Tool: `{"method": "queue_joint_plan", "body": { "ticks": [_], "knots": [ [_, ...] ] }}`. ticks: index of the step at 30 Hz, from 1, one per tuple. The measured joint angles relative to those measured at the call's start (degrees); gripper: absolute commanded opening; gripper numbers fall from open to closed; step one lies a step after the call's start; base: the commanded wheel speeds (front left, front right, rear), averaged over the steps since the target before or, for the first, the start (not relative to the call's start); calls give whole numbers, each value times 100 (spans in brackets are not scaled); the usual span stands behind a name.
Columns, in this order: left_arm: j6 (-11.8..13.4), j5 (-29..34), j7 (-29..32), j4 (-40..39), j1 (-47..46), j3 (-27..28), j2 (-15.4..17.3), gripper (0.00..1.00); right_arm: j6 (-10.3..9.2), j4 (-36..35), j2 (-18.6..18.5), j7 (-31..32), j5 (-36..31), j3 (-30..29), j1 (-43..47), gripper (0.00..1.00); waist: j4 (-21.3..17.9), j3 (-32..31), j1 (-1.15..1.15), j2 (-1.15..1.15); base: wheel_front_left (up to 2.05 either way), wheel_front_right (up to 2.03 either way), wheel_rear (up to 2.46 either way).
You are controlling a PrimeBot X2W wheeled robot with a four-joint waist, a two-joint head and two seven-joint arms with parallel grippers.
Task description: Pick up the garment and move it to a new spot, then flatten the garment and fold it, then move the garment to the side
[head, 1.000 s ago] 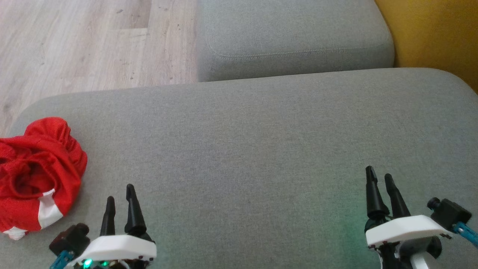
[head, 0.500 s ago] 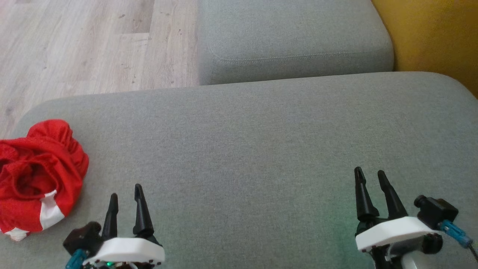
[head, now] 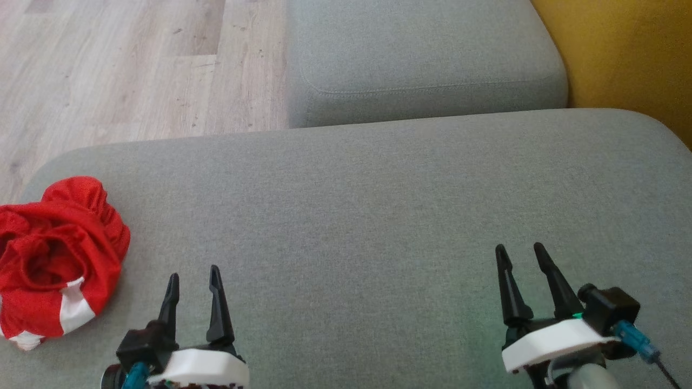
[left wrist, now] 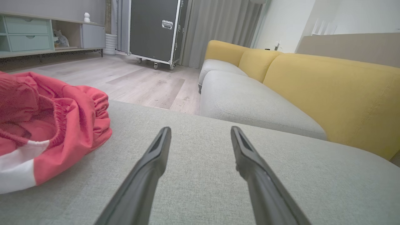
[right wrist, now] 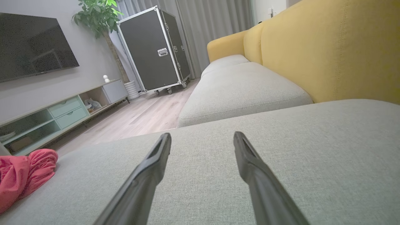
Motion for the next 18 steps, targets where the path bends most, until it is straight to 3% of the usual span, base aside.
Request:
{"method": "queue_joint_plan", "body": {
  "ticks": [18],
  "knots": [
    [65, 1211, -301, 170, 137, -26, 13, 100, 0, -59, -2, -304, -1101, -21, 141, 100, 109, -209, 0, 0, 0, 0, 0]
  ]
}}
